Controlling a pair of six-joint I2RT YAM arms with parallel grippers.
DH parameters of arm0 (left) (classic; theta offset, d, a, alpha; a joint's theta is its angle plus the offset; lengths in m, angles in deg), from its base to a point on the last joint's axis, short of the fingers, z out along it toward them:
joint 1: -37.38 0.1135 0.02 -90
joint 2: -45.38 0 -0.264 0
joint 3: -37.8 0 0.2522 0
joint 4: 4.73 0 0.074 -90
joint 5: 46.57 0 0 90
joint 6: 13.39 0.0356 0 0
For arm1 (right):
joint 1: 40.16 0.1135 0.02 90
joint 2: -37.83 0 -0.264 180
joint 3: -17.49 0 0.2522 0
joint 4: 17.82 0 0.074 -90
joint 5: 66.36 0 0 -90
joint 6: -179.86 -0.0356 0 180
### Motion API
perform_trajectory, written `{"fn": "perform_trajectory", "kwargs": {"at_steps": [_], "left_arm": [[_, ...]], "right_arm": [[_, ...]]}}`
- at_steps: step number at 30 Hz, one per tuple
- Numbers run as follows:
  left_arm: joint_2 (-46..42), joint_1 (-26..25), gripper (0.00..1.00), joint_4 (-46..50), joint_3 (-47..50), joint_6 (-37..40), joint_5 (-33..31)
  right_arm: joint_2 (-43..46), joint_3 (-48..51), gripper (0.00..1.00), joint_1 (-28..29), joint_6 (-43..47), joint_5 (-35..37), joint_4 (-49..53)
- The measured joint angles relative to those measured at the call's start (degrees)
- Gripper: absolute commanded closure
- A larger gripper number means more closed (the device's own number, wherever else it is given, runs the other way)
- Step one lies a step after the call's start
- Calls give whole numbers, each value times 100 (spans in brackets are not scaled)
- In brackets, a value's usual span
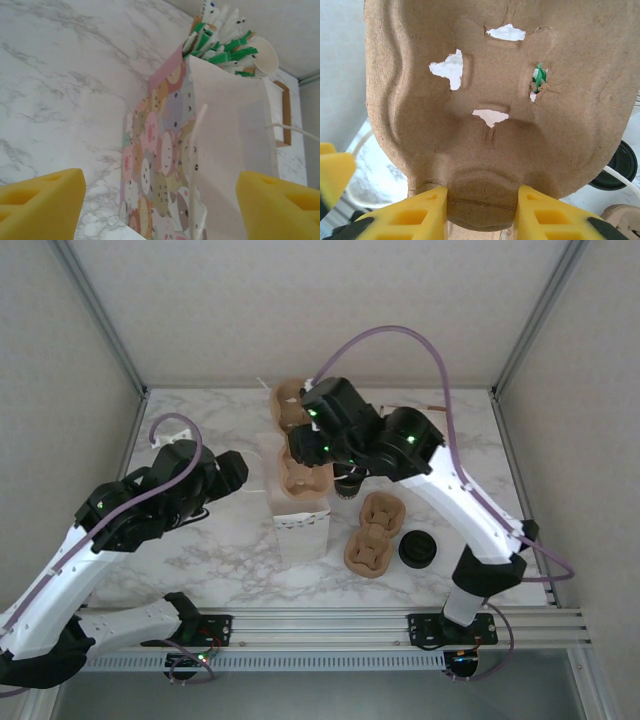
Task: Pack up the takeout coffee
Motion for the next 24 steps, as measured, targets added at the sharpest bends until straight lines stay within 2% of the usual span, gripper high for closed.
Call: {"fn": "perform_trajectory", "kwargs": {"at_steps": [7, 12, 24], "left_arm": [[-330, 2, 28, -114, 433, -72, 199], [-339, 0, 38, -234, 625, -170, 317], [-343, 0, 43, -404, 852, -308, 435]], "right_arm": [[-660, -251, 66, 11, -96, 151, 356], [-984, -603, 66, 39, -109, 173, 614], [-1394, -822, 66, 129, -149, 479, 1043]]}}
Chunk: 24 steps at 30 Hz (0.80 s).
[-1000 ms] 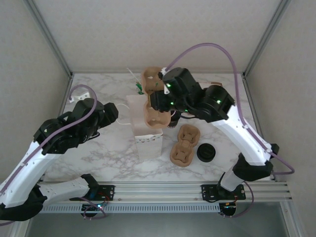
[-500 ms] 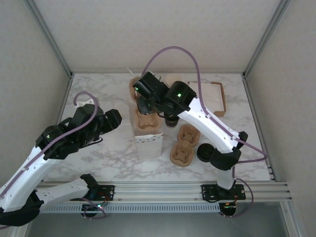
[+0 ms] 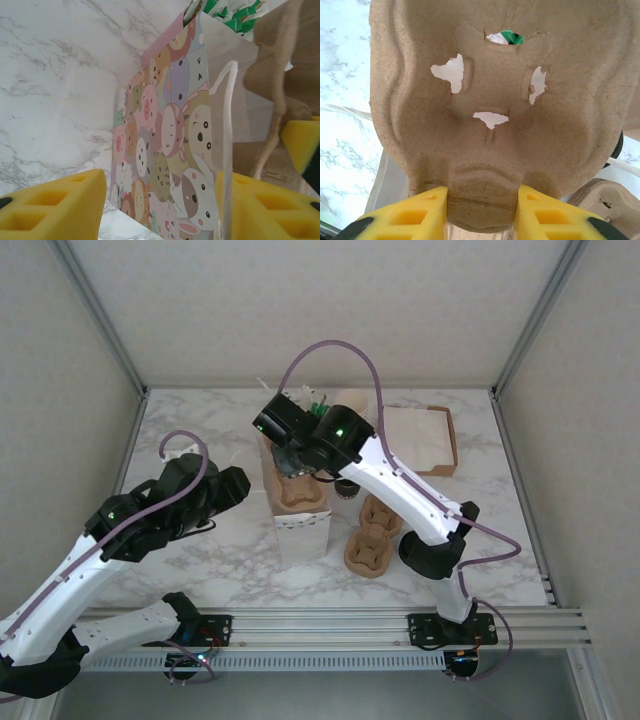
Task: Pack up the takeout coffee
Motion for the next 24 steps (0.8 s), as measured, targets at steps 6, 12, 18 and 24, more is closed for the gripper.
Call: {"fn": "perform_trajectory", "kwargs": {"at_steps": [6, 12, 18, 24], "left_arm": [[2, 2, 43, -13, 11, -2, 17], [4, 2, 44, -59, 81, -4, 52], [4, 0, 44, -61, 85, -33, 59], [4, 2, 45, -61, 92, -87, 59]], "right_arm": [[-26, 0, 66, 120, -2, 118, 15], [-26, 0, 66, 249, 4, 247, -50], [-22, 0, 66, 385, 24, 417, -157], [-22, 0, 67, 411, 24, 538, -184]]}}
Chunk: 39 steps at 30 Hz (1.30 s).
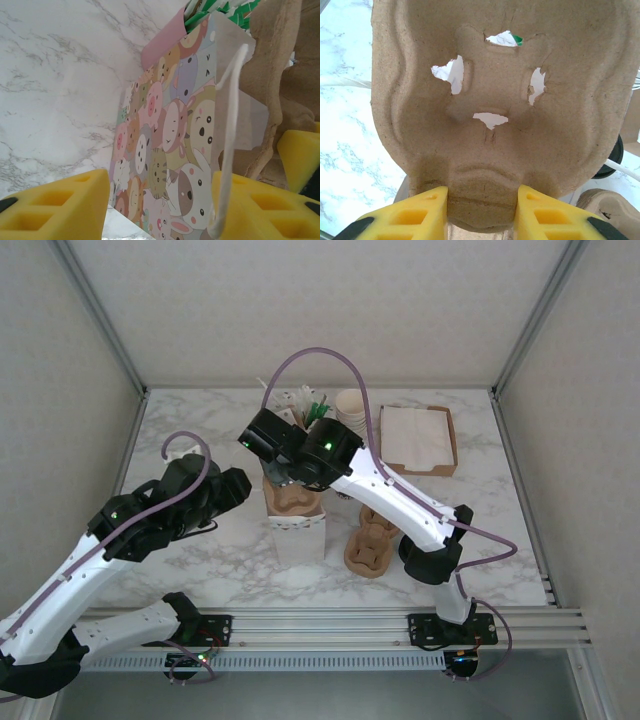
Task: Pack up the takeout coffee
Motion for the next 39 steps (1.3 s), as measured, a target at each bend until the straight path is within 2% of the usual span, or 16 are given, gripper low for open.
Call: {"fn": "perform_trajectory", "kwargs": {"at_steps": [7, 13, 18, 23, 39], "left_arm": [[0, 0, 46, 2, 59, -42, 0], [-4, 0, 42, 2, 61, -39, 0], [-85, 0, 32, 4, 61, -39, 0], [-223, 0, 29, 9, 46, -33, -17], [-304, 0, 31, 24, -9, 28, -177]], "right_arm": [[9, 0, 67, 31, 4, 177, -63], [146, 0, 67, 136, 44, 337, -160], [271, 2, 67, 155, 44, 444, -173], [304, 162, 66, 155, 37, 479, -275], [304, 964, 67, 155, -549, 483, -210]]}}
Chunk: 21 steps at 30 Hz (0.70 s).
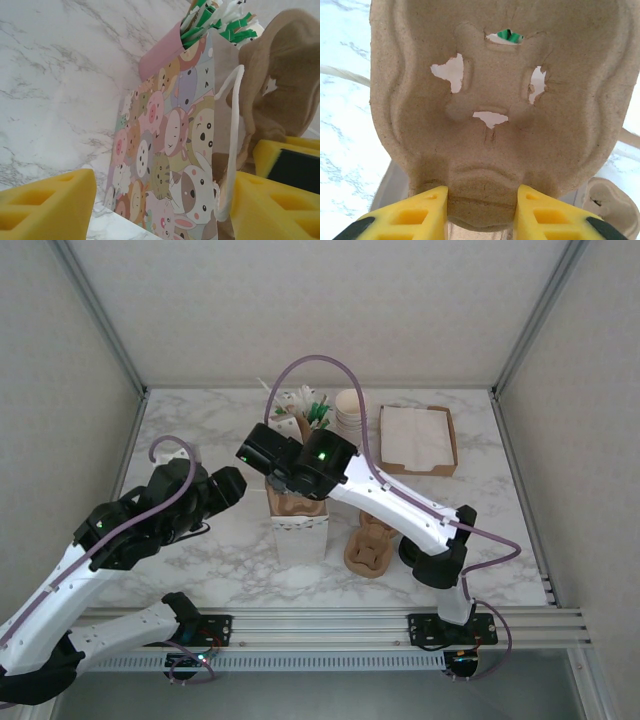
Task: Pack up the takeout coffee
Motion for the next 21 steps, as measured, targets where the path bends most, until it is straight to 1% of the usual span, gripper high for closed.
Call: {"fn": "perform_trajectory", "kwargs": {"at_steps": [6, 12, 15, 21], "left_arm": [[31, 0, 33, 2, -52, 122, -164], [79, 0, 41, -7, -59, 199, -345], [114, -2, 48, -42, -59, 229, -345], [160, 0, 66, -103, -61, 256, -295]], "right_arm": [[2, 247, 67, 0, -254, 0, 114], [33, 278, 67, 0, -378, 4, 155], [63, 339, 67, 0, -413, 17, 177], [63, 420, 67, -28, -483, -59, 243]]}}
